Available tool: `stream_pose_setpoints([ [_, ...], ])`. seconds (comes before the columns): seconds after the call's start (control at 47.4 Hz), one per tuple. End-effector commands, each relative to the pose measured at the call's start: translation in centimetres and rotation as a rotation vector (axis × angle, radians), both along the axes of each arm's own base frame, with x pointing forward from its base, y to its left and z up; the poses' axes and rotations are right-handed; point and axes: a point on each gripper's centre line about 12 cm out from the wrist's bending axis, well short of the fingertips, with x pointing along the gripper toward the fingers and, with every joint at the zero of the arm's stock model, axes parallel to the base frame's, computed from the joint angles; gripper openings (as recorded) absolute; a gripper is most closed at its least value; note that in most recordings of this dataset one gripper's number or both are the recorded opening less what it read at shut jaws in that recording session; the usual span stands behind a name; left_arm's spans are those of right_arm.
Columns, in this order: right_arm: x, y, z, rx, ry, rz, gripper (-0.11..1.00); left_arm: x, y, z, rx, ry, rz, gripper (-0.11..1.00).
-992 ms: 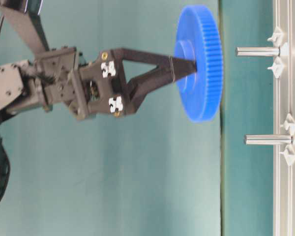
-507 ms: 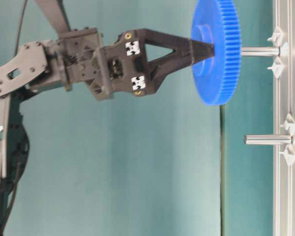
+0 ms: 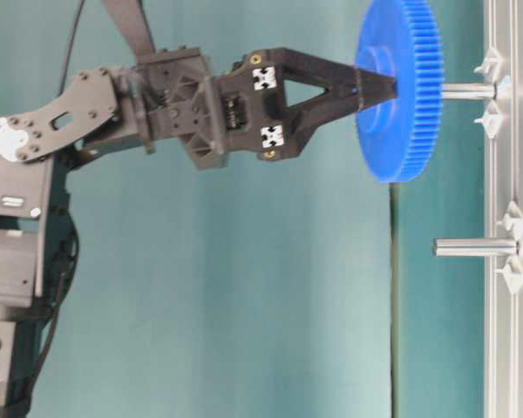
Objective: Find the location of the shaft and insert the large gear.
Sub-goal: 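Align the gear's bore with the upper metal shaft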
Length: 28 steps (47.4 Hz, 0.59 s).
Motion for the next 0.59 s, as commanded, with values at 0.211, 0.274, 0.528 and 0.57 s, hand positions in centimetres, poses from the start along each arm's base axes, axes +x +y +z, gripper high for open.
stream_pose_setpoints([
  [0.211, 0.1, -0.1, 0.4, 0.008, -0.010, -0.004, -0.01, 0.3, 1.0, 1.3, 0.008, -0.044, 0.012, 0.70],
  [0.274, 0.1, -0.1, 0.4, 0.008, -0.010, -0.004, -0.01, 0.3, 1.1, 1.2, 0.008, -0.041, 0.014, 0.70],
  [0.528, 0.1, -0.2, 0.4, 0.007, -0.011, -0.013, -0.01, 0.1, 2.3, 0.9, 0.010, -0.033, 0.037, 0.70],
  [0.57, 0.1, -0.2, 0.4, 0.008, -0.010, -0.015, -0.01, 0.0, 2.6, 1.0, 0.007, -0.035, 0.041, 0.70],
])
